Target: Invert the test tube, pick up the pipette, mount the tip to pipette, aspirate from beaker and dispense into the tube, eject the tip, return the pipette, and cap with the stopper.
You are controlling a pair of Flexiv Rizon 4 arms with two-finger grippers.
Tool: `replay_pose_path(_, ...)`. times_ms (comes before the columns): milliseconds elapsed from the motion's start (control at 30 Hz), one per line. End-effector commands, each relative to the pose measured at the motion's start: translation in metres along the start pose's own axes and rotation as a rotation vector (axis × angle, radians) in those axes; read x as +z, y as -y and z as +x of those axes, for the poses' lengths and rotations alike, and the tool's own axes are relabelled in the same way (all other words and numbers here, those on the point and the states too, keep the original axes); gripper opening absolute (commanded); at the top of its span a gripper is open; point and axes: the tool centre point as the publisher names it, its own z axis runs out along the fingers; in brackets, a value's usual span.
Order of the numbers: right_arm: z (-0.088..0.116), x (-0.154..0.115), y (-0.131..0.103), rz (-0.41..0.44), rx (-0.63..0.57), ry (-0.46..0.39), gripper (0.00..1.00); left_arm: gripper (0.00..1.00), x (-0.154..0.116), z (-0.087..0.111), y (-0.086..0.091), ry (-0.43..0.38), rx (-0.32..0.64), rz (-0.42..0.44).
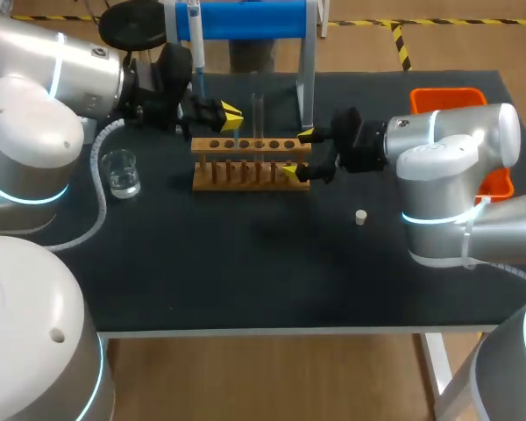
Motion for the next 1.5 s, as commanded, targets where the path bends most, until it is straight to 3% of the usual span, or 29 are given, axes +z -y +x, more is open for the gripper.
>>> replay_pose_path(33,0.001,-0.001,0.0,-0.001,0.0,0.001,1.0,0.0,0.0,-0.001,0.0,-0.003,-0.001,-0.002)
replay_pose_path(300,-0.004,-0.007,-0.001,0.005,-0.016,0.026,1.0,0.0,0.0,-0.001,0.0,-0.003,-0.001,-0.002)
replay_pose_path(533,-0.005,-0.04,-0.007,-0.052,-0.036,0.036,1.0,0.0,0.0,-0.001,0.0,-0.003,-0.001,-0.002)
replay_pose_path(900,0.016,-0.088,-0.029,-0.221,-0.058,-0.087,1.0,0.0,0.0,-0.001,0.0,-0.003,-0.001,-0.002)
replay_pose_path(1200,0.043,-0.087,-0.052,-0.319,-0.052,-0.237,1.0,0.0,0.0,-0.001,0.0,-0.003,-0.001,-0.002)
replay_pose_path(1500,0.063,-0.074,-0.073,-0.375,-0.062,-0.325,1.0,0.0,0.0,-0.001,0.0,-0.003,-0.001,-0.002)
